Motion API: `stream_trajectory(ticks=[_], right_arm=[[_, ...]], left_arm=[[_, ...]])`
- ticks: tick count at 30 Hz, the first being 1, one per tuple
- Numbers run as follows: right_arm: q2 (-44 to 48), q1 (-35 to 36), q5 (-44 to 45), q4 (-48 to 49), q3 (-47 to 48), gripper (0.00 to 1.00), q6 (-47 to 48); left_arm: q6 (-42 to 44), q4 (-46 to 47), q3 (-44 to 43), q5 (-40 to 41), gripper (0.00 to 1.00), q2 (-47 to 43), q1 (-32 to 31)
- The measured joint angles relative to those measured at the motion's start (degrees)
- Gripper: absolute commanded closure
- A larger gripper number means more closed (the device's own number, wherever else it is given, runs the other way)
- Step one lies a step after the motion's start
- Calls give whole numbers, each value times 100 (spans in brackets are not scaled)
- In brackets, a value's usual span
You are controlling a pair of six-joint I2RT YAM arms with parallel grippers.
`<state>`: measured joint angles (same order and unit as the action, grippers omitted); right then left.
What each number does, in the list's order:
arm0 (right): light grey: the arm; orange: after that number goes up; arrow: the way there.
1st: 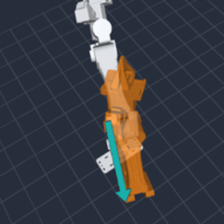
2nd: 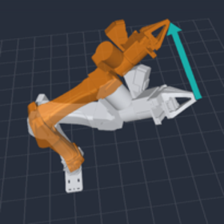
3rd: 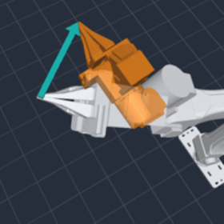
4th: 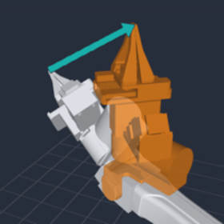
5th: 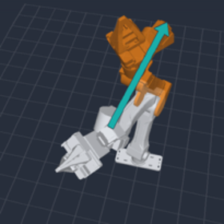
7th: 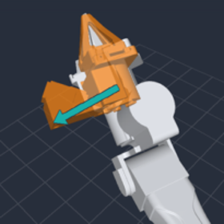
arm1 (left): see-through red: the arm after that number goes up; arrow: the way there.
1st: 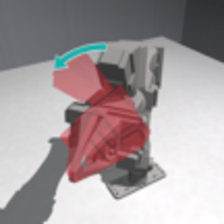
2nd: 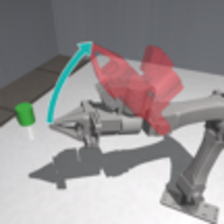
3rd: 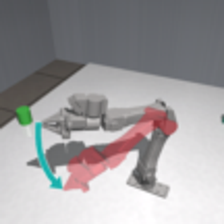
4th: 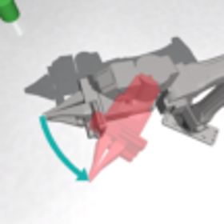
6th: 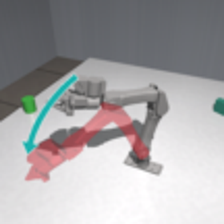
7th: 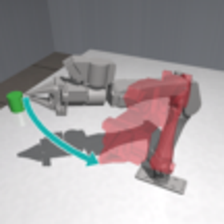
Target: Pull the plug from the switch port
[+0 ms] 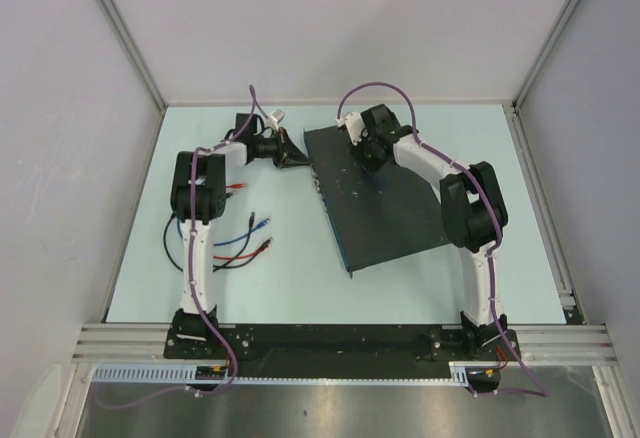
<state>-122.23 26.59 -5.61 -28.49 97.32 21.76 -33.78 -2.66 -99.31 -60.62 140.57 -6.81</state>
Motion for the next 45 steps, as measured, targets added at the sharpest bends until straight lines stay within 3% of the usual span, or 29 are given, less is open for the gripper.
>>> stream_trajectory(ticks=[9, 18, 26, 34, 37, 38, 40, 45], right_arm=[[2, 4, -22, 2, -2, 71, 17], [2, 15, -24, -2, -2, 71, 37], [-9, 15, -48, -33, 26, 71, 33], [-24, 15, -59, -61, 55, 71, -13], [-35, 15, -59, -79, 74, 71, -26], [-35, 15, -59, -81, 74, 71, -26], [-35, 15, -59, -83, 74, 71, -26], [-44, 17, -57, -98, 94, 71, -28]], left_arm=[[496, -109, 669, 175, 100, -507, 293], [1296, -1213, 1703, 179, 100, -1488, 1185], [1714, -1554, 2483, 920, 100, -3016, 1648], [2096, -1947, 2940, 1873, 96, -3303, 2144], [2090, -2116, 3077, 2168, 82, -3303, 2262], [2094, -2168, 3086, 2245, 66, -3303, 2280], [2120, -2286, 3084, 2494, 54, -3309, 2288], [2133, -2632, 2983, 3300, 48, -3351, 2264]])
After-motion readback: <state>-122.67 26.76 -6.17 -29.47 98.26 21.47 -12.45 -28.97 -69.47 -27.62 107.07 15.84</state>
